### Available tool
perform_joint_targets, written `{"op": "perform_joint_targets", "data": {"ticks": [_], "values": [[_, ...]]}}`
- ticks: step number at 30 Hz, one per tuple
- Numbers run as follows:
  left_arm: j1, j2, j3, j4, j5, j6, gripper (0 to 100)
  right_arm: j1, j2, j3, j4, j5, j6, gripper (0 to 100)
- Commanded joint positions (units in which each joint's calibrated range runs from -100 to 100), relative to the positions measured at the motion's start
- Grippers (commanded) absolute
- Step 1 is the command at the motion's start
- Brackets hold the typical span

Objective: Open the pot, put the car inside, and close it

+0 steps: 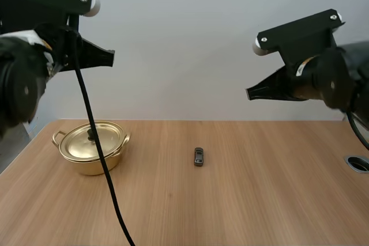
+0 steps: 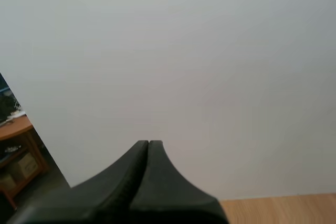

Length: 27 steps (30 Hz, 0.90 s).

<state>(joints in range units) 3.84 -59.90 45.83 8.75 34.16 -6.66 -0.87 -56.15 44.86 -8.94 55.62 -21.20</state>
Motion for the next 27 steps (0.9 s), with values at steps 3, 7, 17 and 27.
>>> {"op": "perform_joint_targets", "data": {"ticks": [3,7,17,27], "values": [[0.42,18.79,-9.38,0.07,49.55,-1.87,0,0.0,21.82,-19.25,32.88,34.23,-12.7,0],[0.77,18.82,-9.38,2.6,50.55,-1.76,11,0.0,21.82,-19.25,29.55,34.66,-12.7,0],[0.77,24.87,-9.38,1.85,58.83,5.43,100,0.0,21.82,-19.25,29.25,37.54,-17.23,100],[0.77,28.24,-8.46,0.94,47.91,3.38,100,0.0,21.82,-19.25,29.86,37.36,-16.92,100]]}}
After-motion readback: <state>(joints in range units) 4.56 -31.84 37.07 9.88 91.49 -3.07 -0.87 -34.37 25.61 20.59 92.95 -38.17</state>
